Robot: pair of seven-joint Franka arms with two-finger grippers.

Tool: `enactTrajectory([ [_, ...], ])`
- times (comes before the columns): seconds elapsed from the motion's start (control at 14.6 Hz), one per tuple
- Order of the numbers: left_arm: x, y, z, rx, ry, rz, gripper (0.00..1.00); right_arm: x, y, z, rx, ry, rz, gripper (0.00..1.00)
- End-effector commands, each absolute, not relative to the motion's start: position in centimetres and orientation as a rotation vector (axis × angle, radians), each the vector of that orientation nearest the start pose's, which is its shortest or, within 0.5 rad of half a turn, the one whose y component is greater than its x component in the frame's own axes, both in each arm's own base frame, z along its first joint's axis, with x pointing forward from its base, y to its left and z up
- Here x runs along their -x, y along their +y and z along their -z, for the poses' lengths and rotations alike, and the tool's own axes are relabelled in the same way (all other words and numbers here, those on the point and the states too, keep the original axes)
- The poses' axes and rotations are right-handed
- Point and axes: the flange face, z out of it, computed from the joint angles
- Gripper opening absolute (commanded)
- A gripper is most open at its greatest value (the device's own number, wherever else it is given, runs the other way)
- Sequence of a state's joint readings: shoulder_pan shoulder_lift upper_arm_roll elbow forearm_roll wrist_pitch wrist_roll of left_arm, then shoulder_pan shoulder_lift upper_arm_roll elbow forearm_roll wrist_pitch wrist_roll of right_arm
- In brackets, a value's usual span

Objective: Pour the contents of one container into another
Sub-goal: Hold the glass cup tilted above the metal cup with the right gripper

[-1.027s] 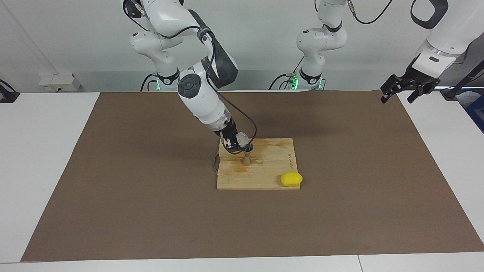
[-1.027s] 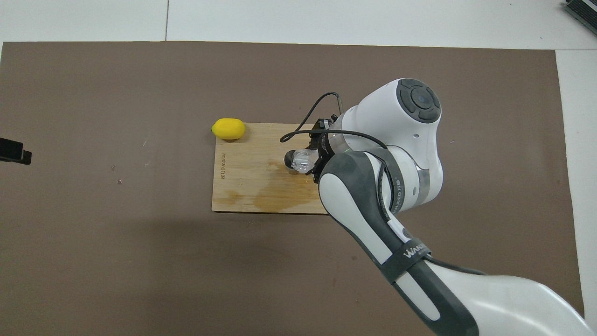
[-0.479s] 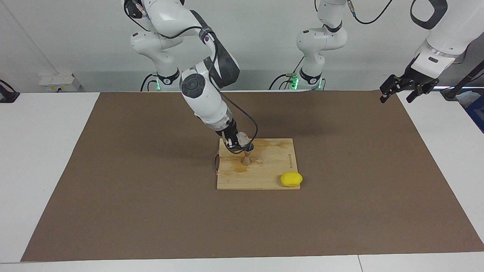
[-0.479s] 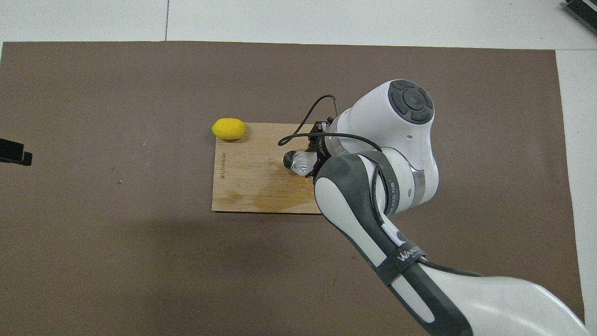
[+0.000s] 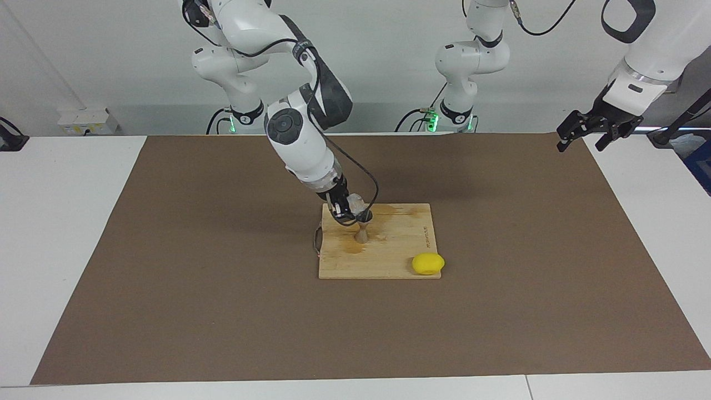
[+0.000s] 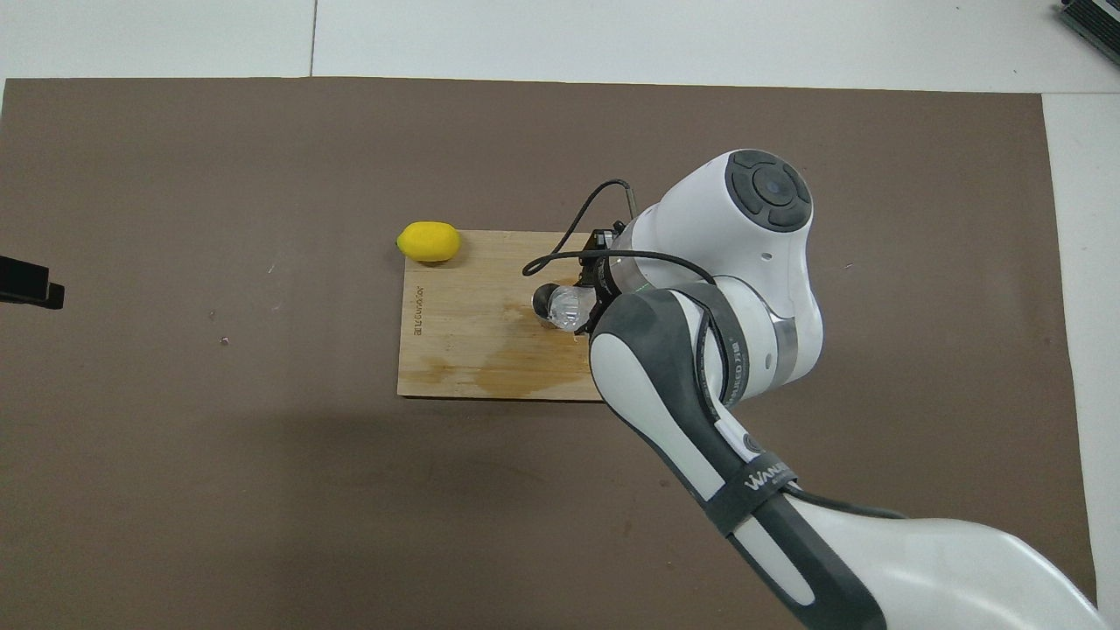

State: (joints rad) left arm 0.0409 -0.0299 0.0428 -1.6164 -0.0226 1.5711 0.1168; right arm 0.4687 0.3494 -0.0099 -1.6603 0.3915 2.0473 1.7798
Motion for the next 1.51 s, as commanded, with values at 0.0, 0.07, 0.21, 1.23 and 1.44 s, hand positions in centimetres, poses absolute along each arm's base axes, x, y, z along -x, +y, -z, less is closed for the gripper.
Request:
enactTrajectory([
  [0.0,-54.0,4.2,-62.5,3.147,0.029,-0.031,1.0,-58.7,31.3,-41.5,2.157,2.026,-0.414,0.0],
  [0.07,-54.0,4.2,-62.5,3.147,0.027,-0.031,1.0,-58.7,31.3,-41.6,2.164,2.028,-0.411,0.0],
  [0.21,-54.0,4.2,-62.5,3.147,0.007,-0.029,1.0,-58.8,31.2,-41.7,2.171,2.028,-0.406,0.0],
  [1.23,-54.1,4.1,-62.4,3.147,0.01,-0.036,1.0,-58.8,31.5,-41.9,2.21,2.066,-0.369,0.0],
  [1.44,-54.1,4.1,-62.4,3.147,0.01,-0.036,1.0,-59.3,31.8,-42.9,2.197,2.065,-0.354,0.0],
])
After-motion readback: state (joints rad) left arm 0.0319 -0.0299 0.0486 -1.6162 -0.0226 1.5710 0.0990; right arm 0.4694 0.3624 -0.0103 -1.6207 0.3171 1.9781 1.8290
